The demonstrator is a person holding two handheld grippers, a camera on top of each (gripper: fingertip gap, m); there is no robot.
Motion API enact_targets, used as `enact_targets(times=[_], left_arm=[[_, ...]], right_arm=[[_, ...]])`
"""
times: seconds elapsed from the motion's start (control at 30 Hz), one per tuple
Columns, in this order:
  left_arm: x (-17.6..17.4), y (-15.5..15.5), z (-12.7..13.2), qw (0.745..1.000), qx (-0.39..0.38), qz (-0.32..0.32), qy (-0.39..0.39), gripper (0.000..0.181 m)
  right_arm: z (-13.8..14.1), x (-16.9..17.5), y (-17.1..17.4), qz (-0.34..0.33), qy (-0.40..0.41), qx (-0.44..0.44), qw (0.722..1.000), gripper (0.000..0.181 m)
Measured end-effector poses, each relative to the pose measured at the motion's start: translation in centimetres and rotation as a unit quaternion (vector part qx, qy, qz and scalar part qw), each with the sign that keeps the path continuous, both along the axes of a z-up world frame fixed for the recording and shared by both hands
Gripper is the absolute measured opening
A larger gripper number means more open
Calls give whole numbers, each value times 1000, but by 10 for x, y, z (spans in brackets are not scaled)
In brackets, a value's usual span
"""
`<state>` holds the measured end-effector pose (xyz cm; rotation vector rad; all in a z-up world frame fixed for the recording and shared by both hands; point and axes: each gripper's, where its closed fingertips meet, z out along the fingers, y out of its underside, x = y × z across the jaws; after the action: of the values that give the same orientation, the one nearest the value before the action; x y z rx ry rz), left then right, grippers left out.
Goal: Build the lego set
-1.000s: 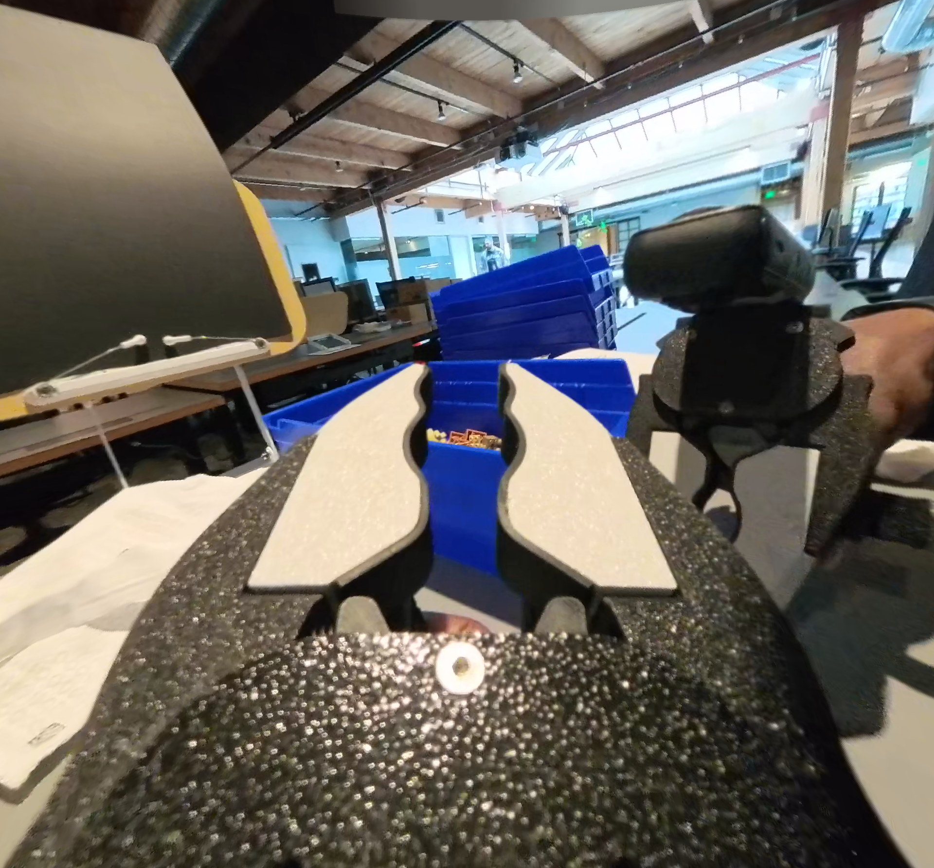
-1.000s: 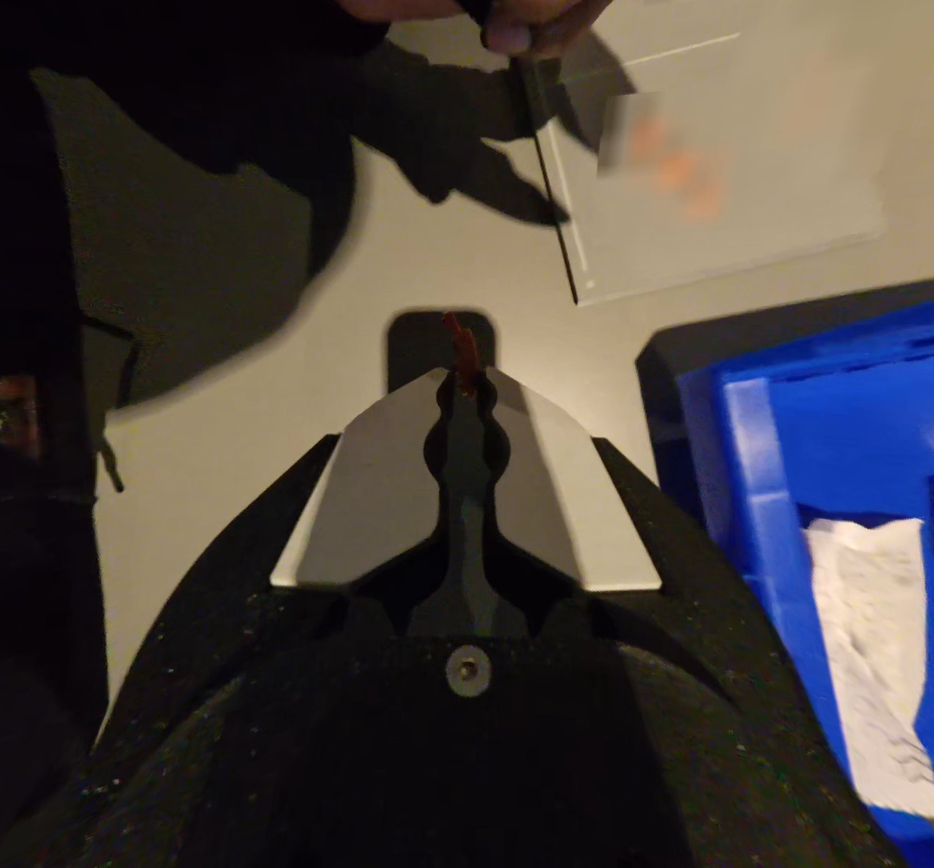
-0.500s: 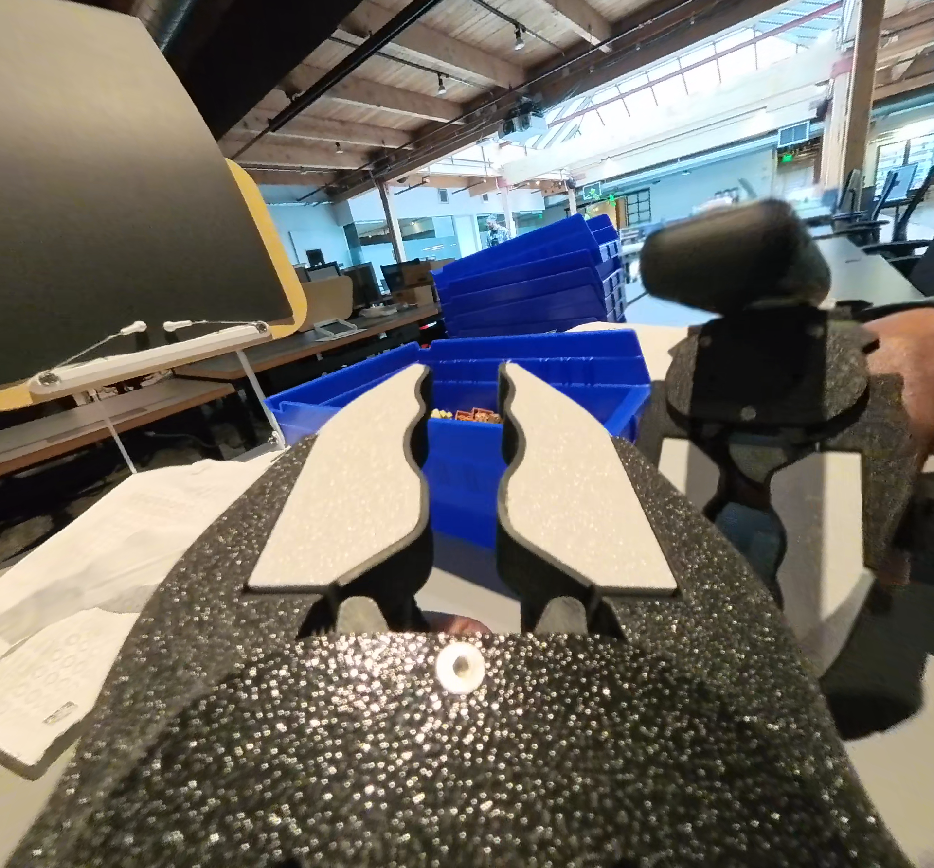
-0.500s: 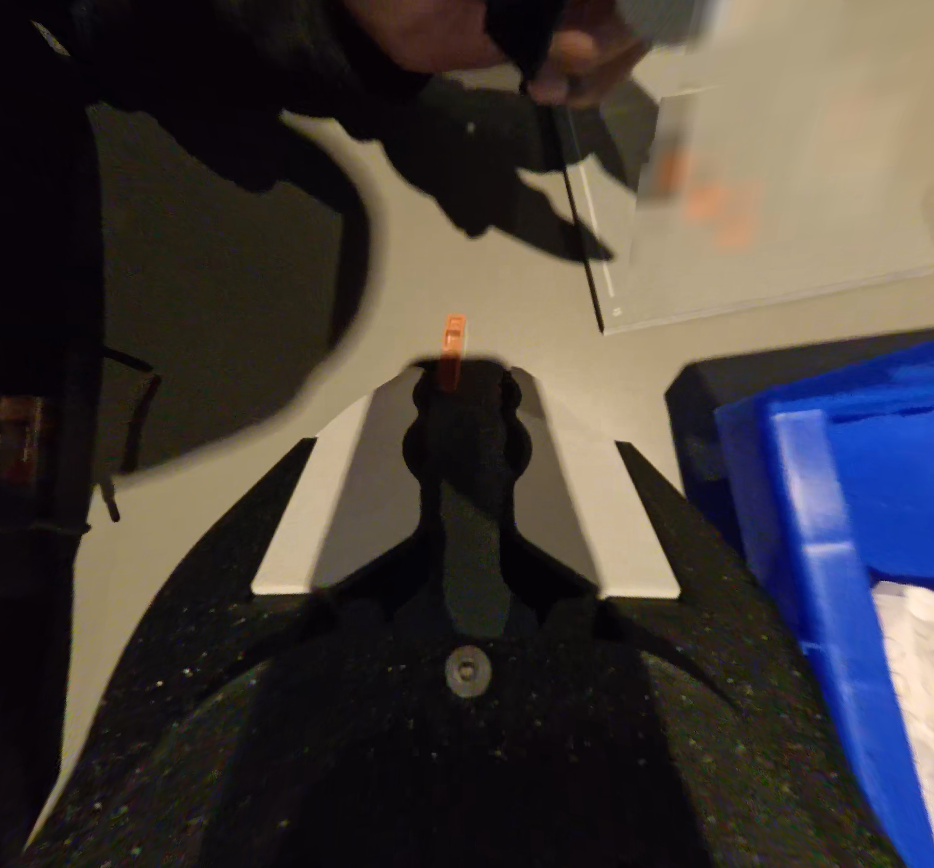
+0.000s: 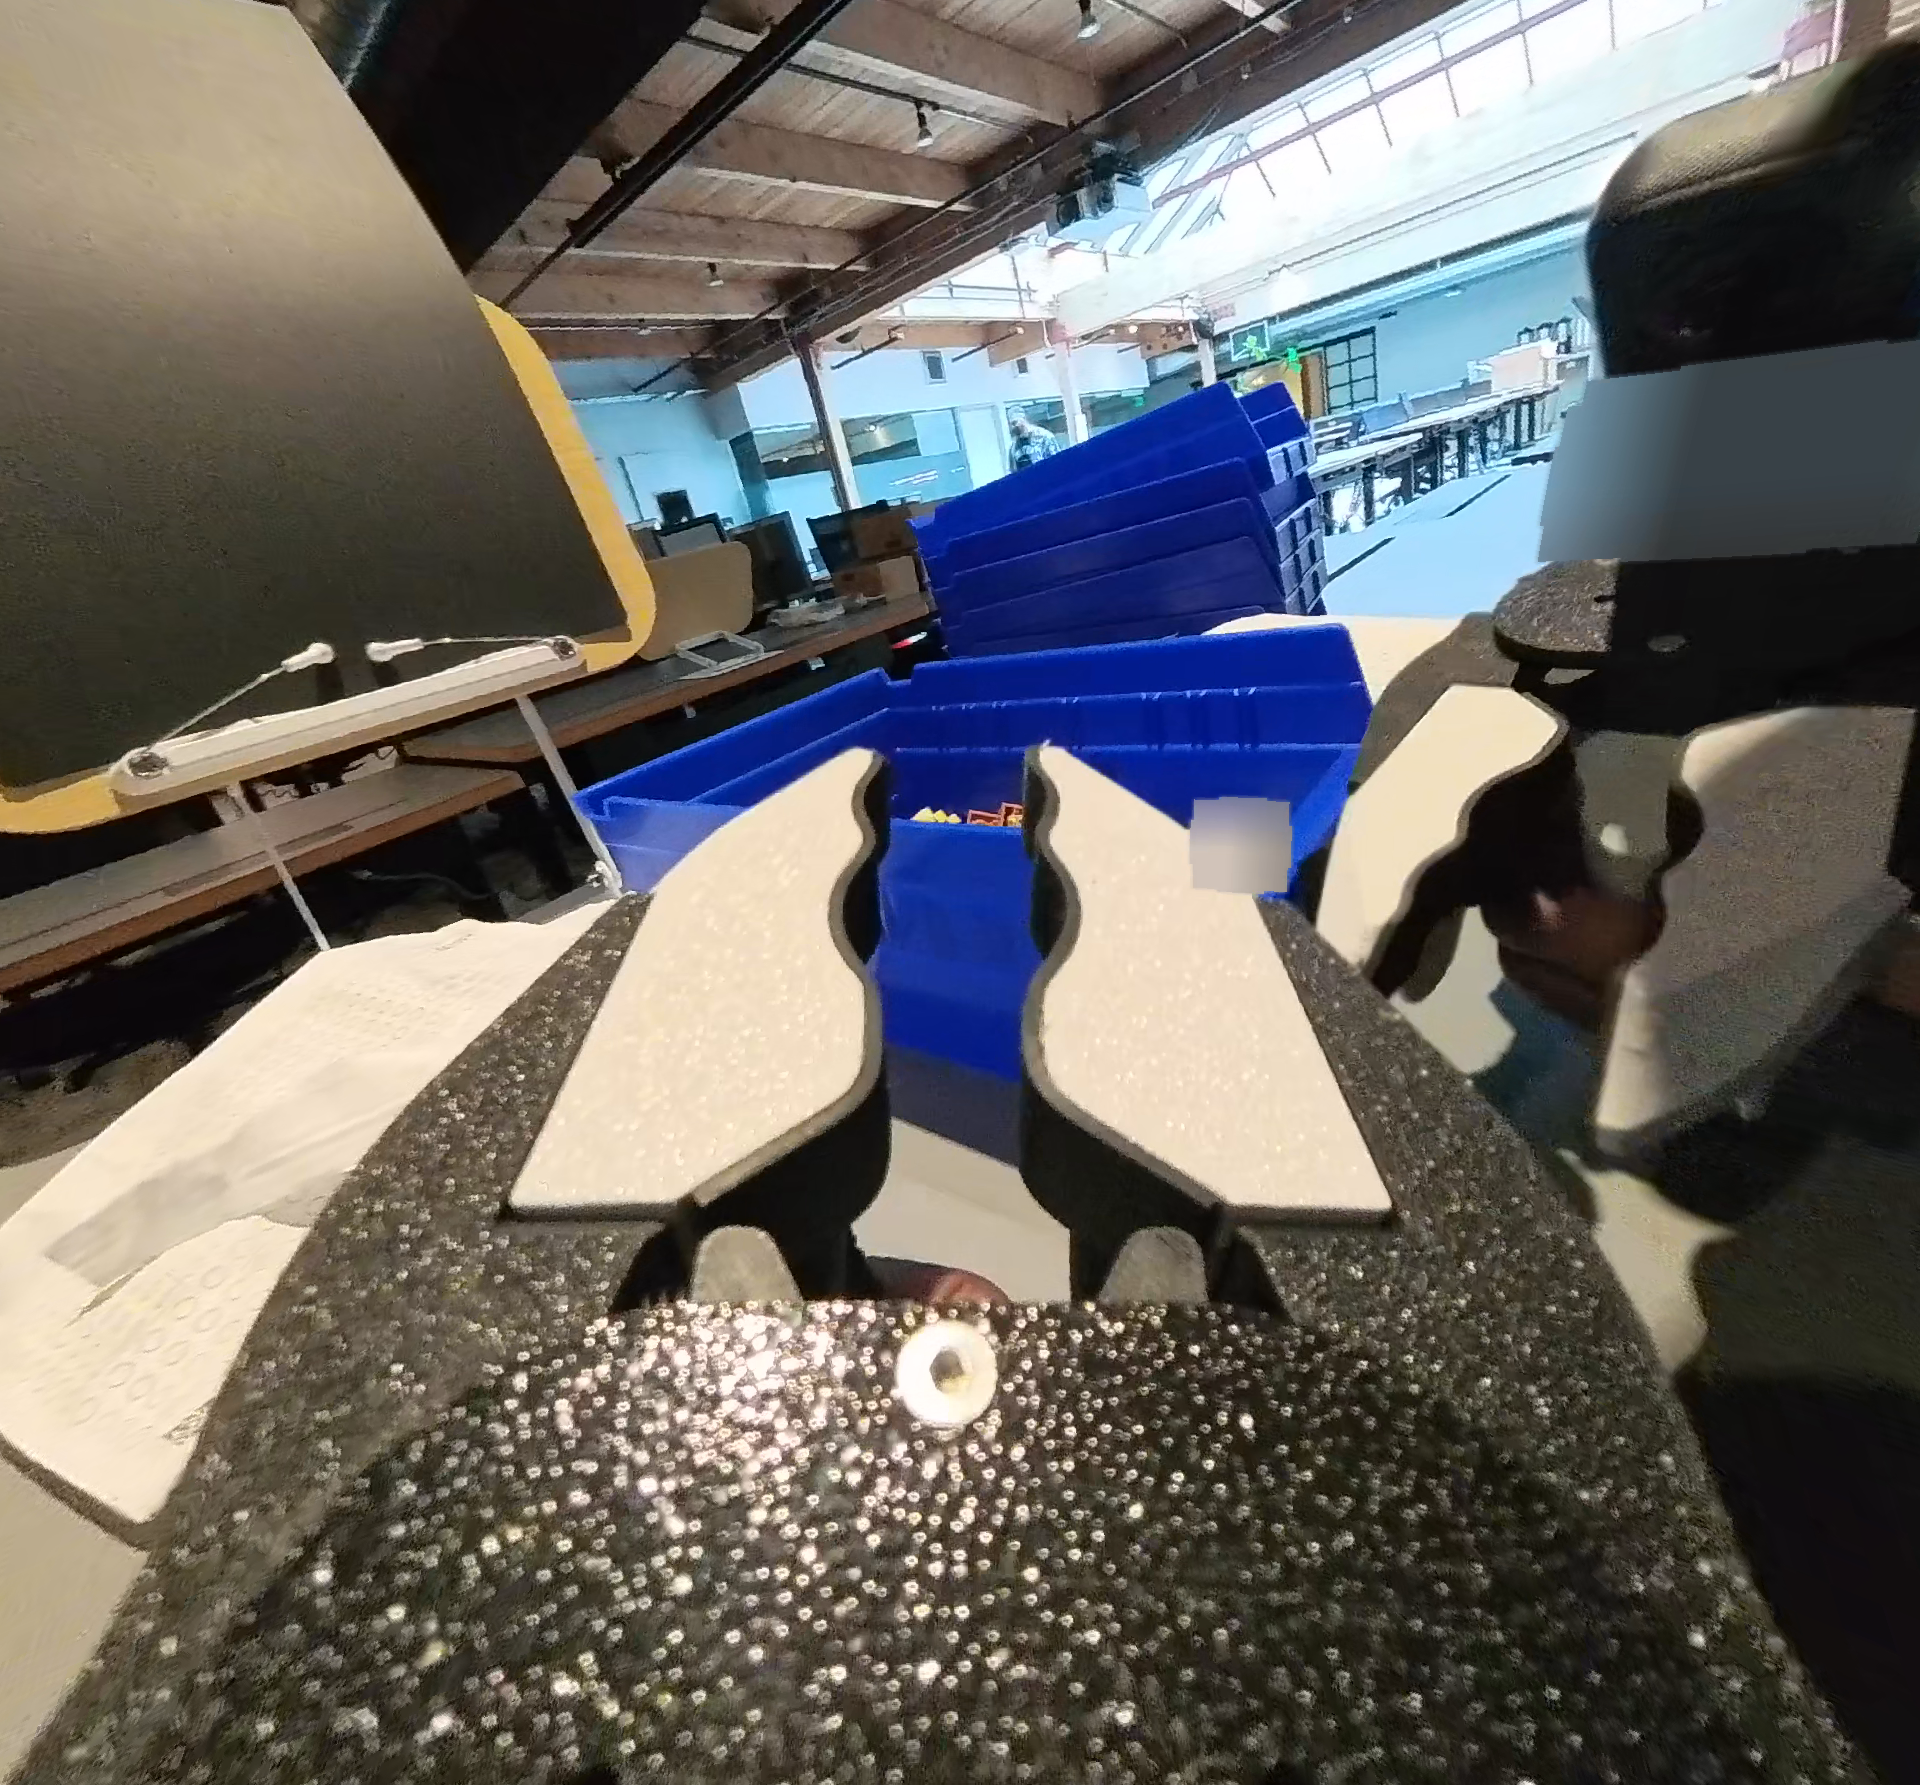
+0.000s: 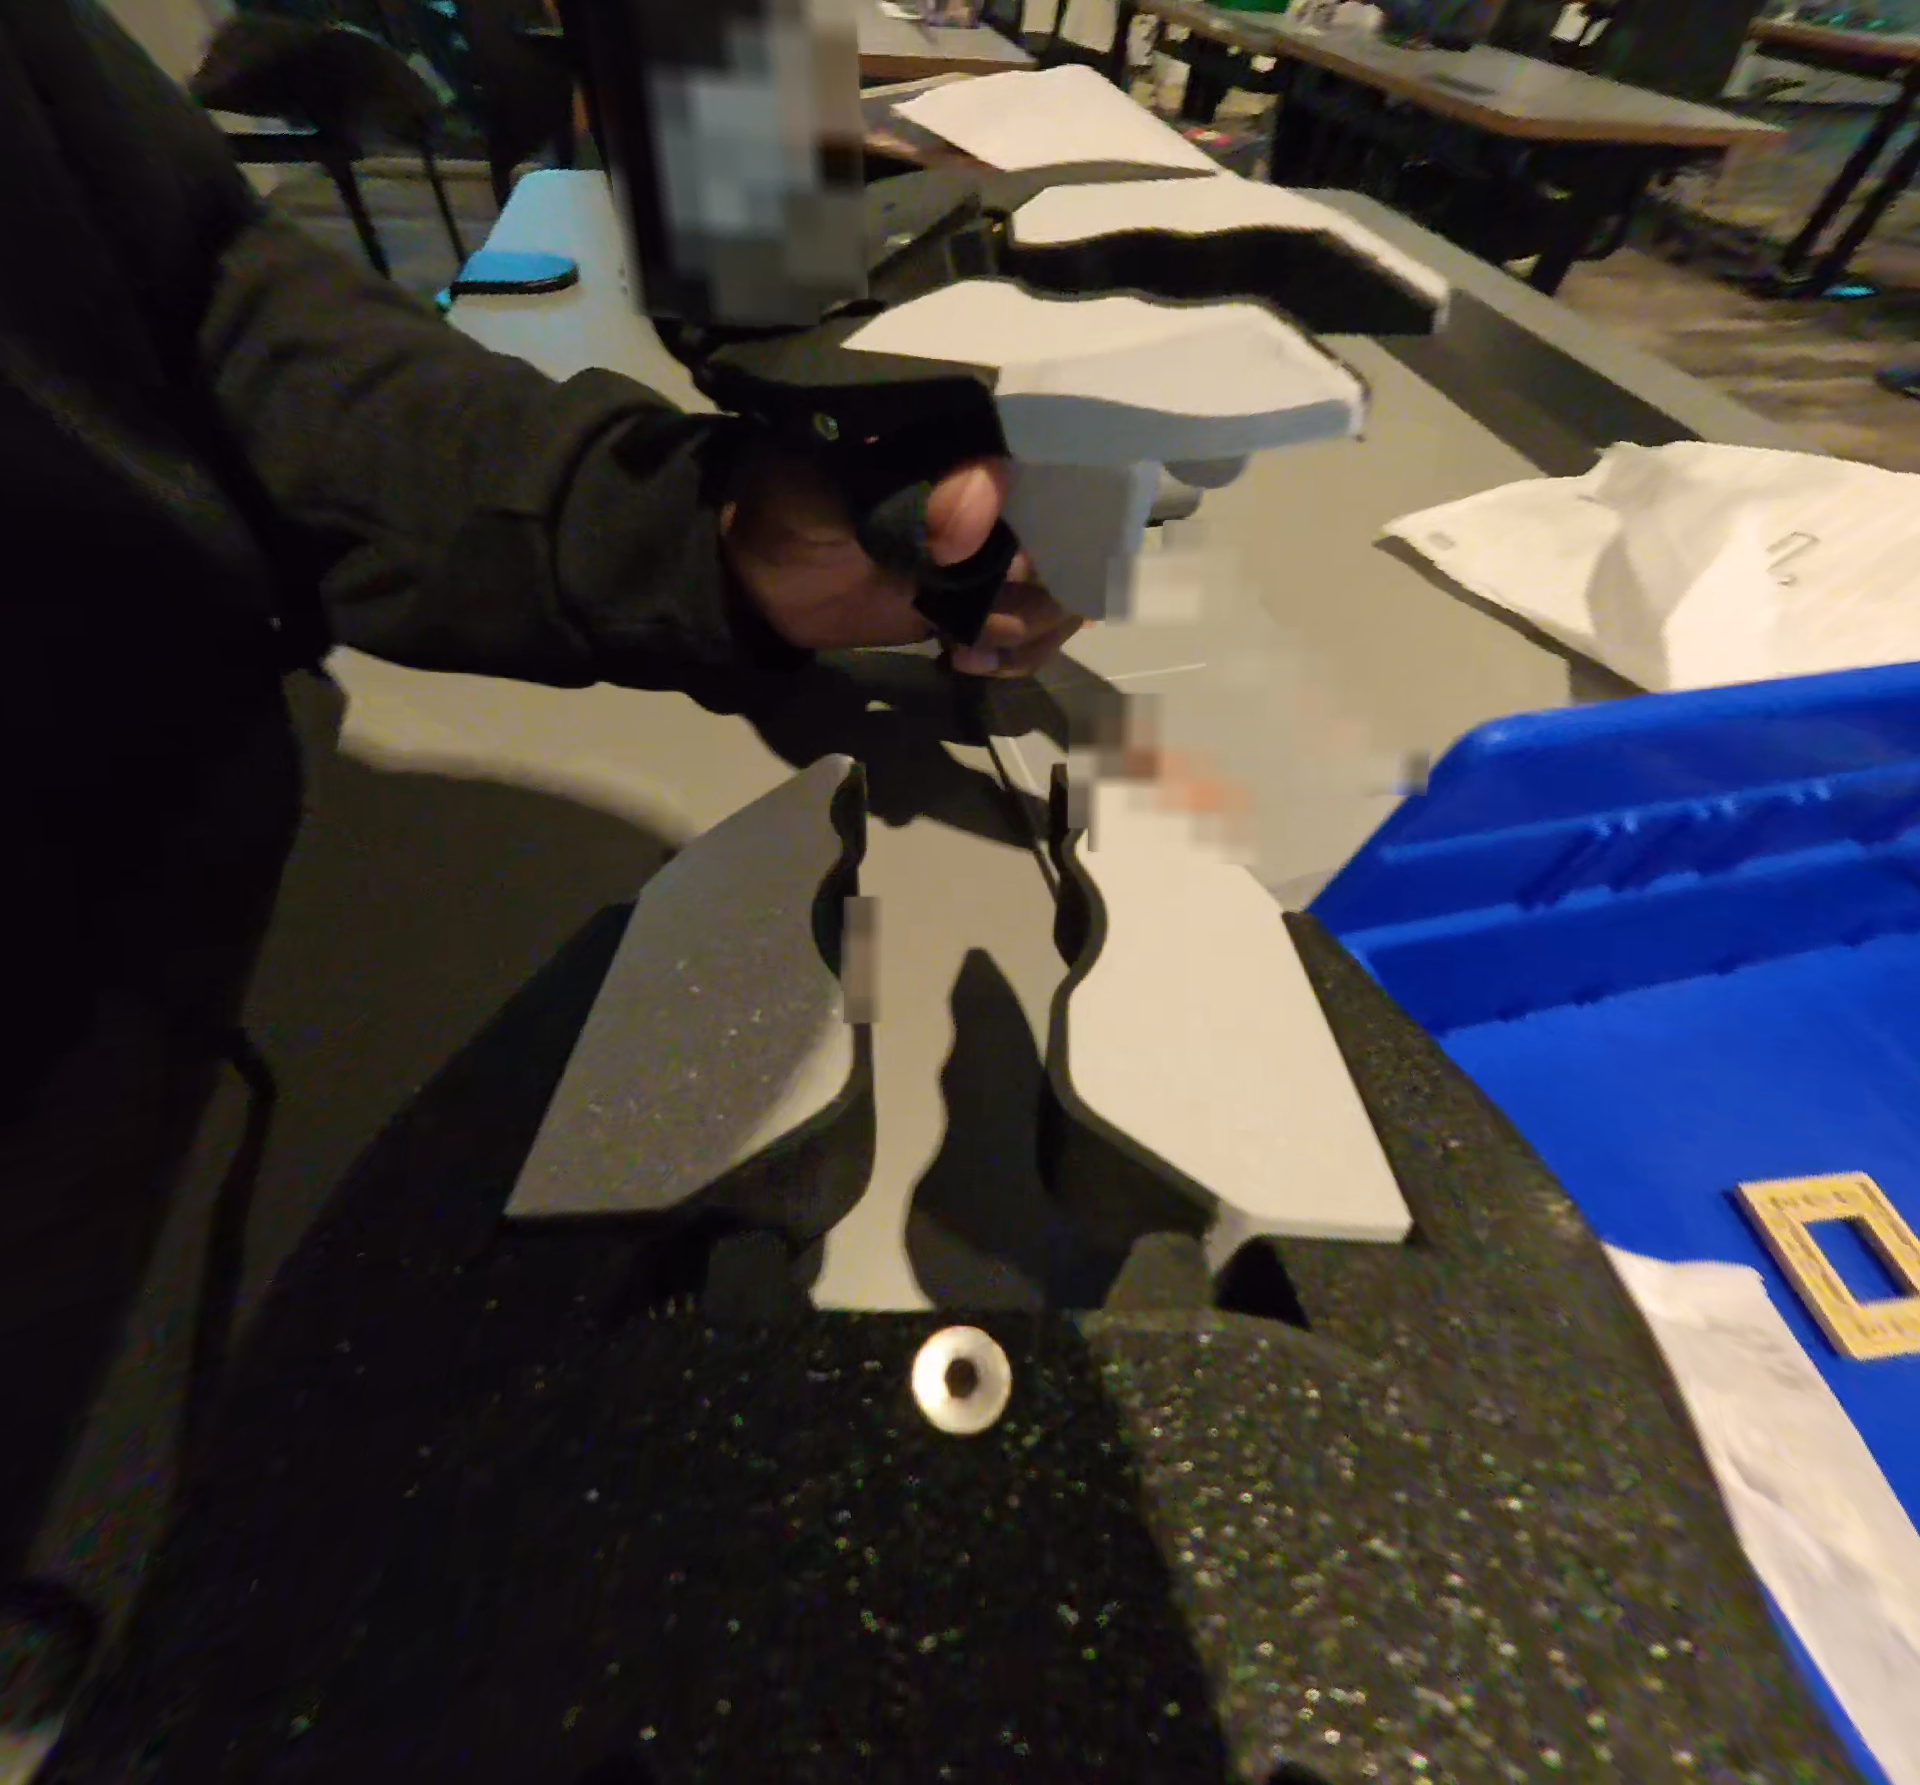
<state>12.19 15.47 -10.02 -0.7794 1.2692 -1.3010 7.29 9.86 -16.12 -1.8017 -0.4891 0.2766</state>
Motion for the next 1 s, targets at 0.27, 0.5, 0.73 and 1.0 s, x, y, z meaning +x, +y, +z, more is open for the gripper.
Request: enact_targets(times=[0.27, 0.5, 0.73, 1.0], left_arm=[[2, -5, -2, 1000, -10, -11, 4, 24], [1, -6, -3, 1000, -7, -13, 4, 23], [2, -5, -5, 1000, -12, -14, 7, 23], [2, -6, -6, 1000, -8, -13, 8, 23]], right_arm=[[3, 18, 2, -64, 44, -1, 997, 29], [6, 15, 2, -68, 44, 20, 997, 27], [3, 11, 2, -59, 41, 17, 997, 26], [3, 9, 2, -55, 45, 19, 997, 26]])
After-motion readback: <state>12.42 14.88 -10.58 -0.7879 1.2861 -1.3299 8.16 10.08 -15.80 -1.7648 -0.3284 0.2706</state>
